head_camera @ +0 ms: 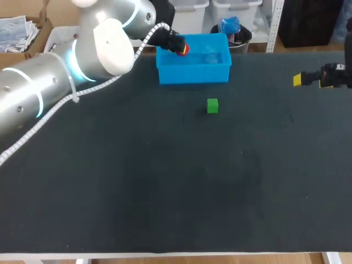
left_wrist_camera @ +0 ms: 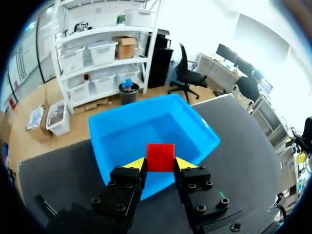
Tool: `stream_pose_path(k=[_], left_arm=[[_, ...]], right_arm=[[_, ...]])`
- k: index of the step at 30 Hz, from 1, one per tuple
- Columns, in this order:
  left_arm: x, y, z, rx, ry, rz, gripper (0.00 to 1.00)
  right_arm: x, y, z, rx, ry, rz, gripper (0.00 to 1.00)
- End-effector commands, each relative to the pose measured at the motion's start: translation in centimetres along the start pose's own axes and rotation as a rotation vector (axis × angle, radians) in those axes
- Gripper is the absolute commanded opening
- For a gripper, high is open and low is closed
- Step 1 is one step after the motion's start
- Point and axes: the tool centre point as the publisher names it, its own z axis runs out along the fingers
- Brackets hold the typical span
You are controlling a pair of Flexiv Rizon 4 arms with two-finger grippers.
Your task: Use the left arm to pick the red cube and place it into the blue plastic box first, then use the right arm to grasp the green cube and put it into the same blue plastic box after the first action is fully finished.
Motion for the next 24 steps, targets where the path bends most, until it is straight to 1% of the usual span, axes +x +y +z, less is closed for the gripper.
stream_pose_path(k=[1, 11, 12, 13, 14, 15, 16, 18, 19, 20, 21, 24], left_arm=[[-0.6, 0.2, 1.7, -0.015, 0.026, -0.01, 0.0], [0.1, 0.4, 2.1, -0.05, 0.059, -0.015, 0.0], [0.1, 0.4, 2.1, -0.049, 0.06, -0.012, 0.04], [0.2, 0.4, 2.0, -0.052, 0.061, -0.008, 0.15], [0.2, 0.3, 1.9, -0.052, 0.061, -0.007, 0.31], [0.2, 0.3, 1.8, -0.052, 0.061, -0.006, 0.37], [0.2, 0.3, 1.7, -0.055, 0.061, -0.003, 0.4], [0.1, 0.2, 1.4, -0.055, 0.06, -0.003, 0.67], [0.0, 0.2, 1.2, -0.057, 0.06, -0.003, 0.79], [0.0, 0.1, 1.1, -0.059, 0.058, 0.0, 0.94], [0.0, 0.1, 1.0, -0.064, 0.057, 0.001, 1.0], [-0.1, 0.1, 0.6, -0.07, 0.057, 0.003, 1.0]], right_arm=[[0.0, 0.0, 0.1, 0.002, 0.001, 0.0, 1.0], [0.0, 0.0, 0.1, 0.002, 0.001, 0.0, 1.0], [0.0, 0.0, 0.1, 0.002, 0.001, 0.0, 1.0], [0.0, 0.0, 0.1, 0.002, 0.001, 0.0, 1.0], [0.0, 0.0, 0.1, 0.002, 0.001, 0.0, 1.0], [0.0, 0.0, 0.1, 0.002, 0.001, 0.0, 1.0], [0.0, 0.0, 0.1, 0.002, 0.001, 0.0, 1.0], [0.0, 0.0, 0.1, 0.002, 0.001, 0.0, 1.0], [0.0, 0.0, 0.1, 0.002, 0.001, 0.0, 1.0], [0.0, 0.0, 0.1, 0.002, 0.001, 0.0, 1.0], [0.0, 0.0, 0.1, 0.002, 0.001, 0.0, 1.0], [0.0, 0.0, 0.1, 0.002, 0.001, 0.0, 1.0]])
